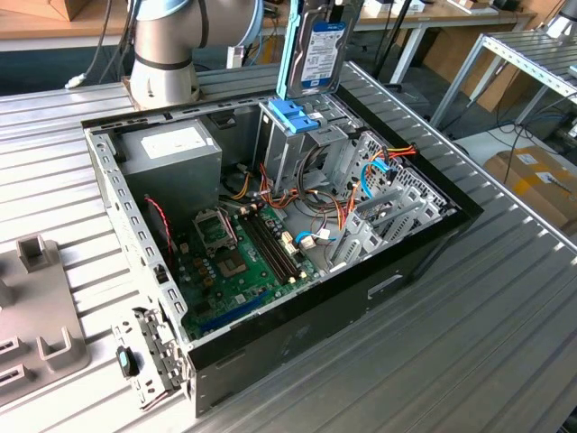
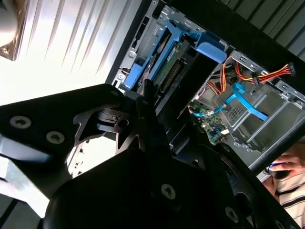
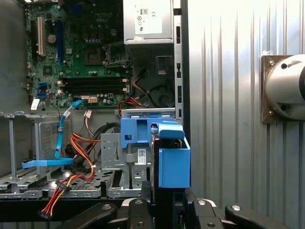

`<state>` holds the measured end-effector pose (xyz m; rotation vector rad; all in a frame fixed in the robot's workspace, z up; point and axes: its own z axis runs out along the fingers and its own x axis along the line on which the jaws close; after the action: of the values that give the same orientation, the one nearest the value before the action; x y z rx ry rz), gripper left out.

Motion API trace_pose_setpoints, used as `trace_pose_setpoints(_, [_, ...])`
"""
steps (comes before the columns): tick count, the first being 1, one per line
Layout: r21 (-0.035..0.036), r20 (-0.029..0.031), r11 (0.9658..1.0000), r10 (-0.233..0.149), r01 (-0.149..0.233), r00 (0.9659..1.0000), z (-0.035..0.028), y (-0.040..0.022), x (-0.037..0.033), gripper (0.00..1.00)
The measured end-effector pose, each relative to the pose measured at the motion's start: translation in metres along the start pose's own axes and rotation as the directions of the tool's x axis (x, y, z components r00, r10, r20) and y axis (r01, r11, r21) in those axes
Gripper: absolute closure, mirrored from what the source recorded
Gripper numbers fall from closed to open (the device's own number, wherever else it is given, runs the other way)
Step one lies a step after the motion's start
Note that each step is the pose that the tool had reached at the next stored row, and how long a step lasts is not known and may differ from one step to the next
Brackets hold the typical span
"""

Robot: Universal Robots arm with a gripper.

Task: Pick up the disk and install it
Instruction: 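Pick up the disk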

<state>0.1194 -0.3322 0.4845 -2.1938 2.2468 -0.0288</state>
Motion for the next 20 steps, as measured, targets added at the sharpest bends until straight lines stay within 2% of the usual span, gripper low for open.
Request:
trace_pose_setpoints(6, [0.0000, 0.0000, 1.0000, 0.000, 0.000, 1.0000, 0.0002, -0.0003, 0.0115, 0.65])
trace_pose_setpoints(13, [0.0000, -0.0001, 1.0000, 0.000, 0.000, 1.0000, 0.0004, -0.0008, 0.0323, 0.65])
trace_pose_setpoints(20, [0.0000, 0.0000, 1.0000, 0.000, 0.000, 1.0000, 0.0006, -0.0011, 0.0471, 0.65])
